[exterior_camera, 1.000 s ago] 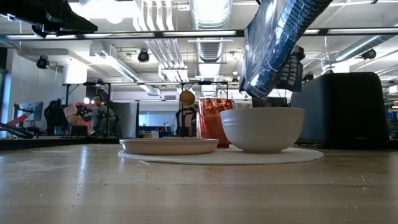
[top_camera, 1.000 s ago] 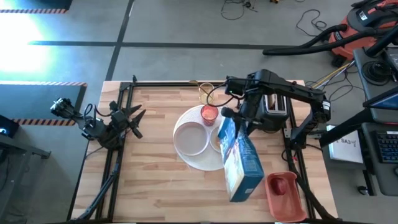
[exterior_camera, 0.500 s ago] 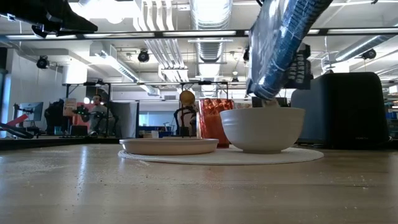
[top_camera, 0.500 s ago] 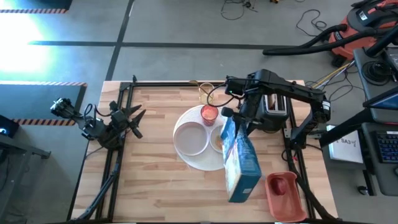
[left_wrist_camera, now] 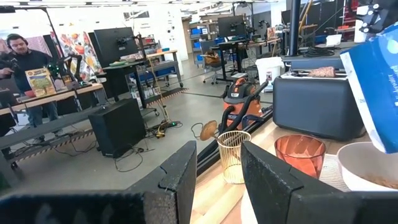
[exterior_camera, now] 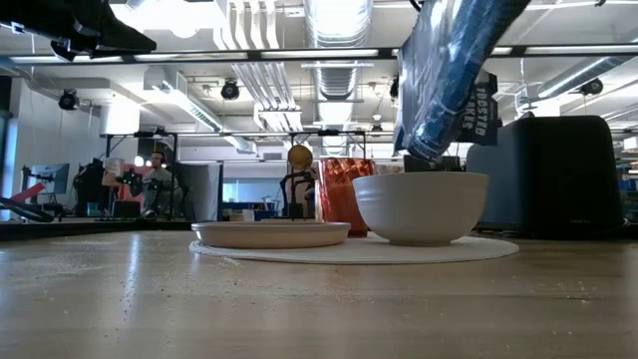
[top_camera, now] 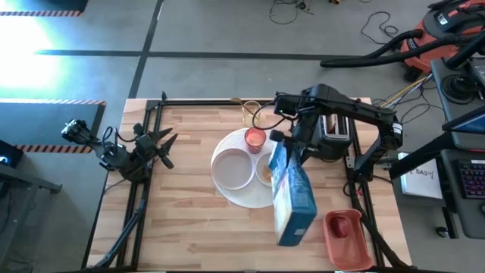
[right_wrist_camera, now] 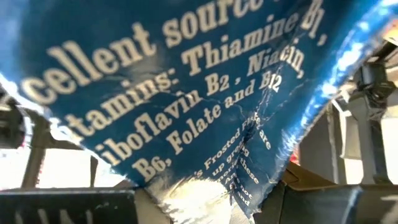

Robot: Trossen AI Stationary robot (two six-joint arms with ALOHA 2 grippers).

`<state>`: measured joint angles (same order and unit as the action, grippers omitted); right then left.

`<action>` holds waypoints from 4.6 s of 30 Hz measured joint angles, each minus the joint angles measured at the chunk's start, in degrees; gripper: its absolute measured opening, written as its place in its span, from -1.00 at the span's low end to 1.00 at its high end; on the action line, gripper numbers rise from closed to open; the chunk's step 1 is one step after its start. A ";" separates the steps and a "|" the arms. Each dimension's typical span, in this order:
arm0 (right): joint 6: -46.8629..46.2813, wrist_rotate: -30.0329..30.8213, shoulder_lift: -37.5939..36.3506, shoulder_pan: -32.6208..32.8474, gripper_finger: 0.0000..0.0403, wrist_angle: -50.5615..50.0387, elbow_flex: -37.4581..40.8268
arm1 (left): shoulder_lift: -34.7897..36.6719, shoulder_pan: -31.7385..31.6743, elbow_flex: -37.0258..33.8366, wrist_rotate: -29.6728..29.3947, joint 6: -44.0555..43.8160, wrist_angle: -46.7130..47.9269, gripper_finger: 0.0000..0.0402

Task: Arrange a breakfast setting
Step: Pour the cereal from the cereal box into the white bowl

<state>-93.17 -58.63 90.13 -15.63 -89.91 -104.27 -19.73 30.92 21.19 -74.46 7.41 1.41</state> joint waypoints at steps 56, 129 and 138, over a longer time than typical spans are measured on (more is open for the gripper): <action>8.30 0.17 -0.38 -0.42 -0.41 -0.11 1.27 | -0.04 -0.02 0.00 0.04 -0.02 -0.03 -0.45; 18.40 6.51 -4.07 -1.96 -0.41 -0.08 2.61 | -0.07 -0.02 0.00 0.07 -0.43 -0.04 -0.45; 19.22 14.37 -8.91 2.19 -0.41 -0.17 2.67 | -0.07 0.00 0.00 0.07 -0.43 -0.04 -0.45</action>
<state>-73.95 -44.26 81.22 -13.44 -90.08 -101.60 -19.79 30.92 21.19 -74.39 6.98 1.37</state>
